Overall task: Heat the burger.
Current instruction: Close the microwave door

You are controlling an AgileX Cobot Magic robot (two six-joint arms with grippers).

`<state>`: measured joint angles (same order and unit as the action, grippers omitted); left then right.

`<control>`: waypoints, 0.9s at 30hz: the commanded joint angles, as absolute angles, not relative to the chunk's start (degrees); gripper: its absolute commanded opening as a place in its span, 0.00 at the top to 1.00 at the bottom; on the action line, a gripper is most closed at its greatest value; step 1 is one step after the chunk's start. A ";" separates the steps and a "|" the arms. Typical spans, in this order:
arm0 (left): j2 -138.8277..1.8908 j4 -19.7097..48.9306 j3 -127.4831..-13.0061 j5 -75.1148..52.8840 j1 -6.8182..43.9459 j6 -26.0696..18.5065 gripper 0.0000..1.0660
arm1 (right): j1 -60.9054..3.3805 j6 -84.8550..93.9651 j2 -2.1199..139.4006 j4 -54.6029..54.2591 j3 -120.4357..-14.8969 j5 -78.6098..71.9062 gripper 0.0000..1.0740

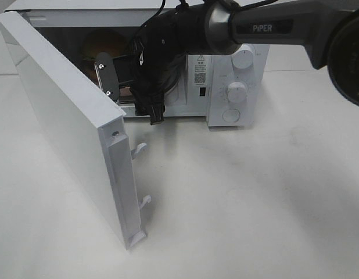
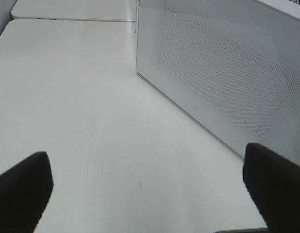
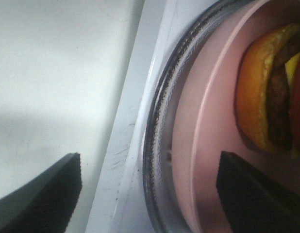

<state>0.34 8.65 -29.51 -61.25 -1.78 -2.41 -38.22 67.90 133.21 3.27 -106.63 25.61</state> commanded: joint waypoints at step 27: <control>1.20 8.65 -29.45 -61.36 -1.78 -2.46 0.06 | -36.04 67.44 112.19 4.01 -80.73 17.13 0.30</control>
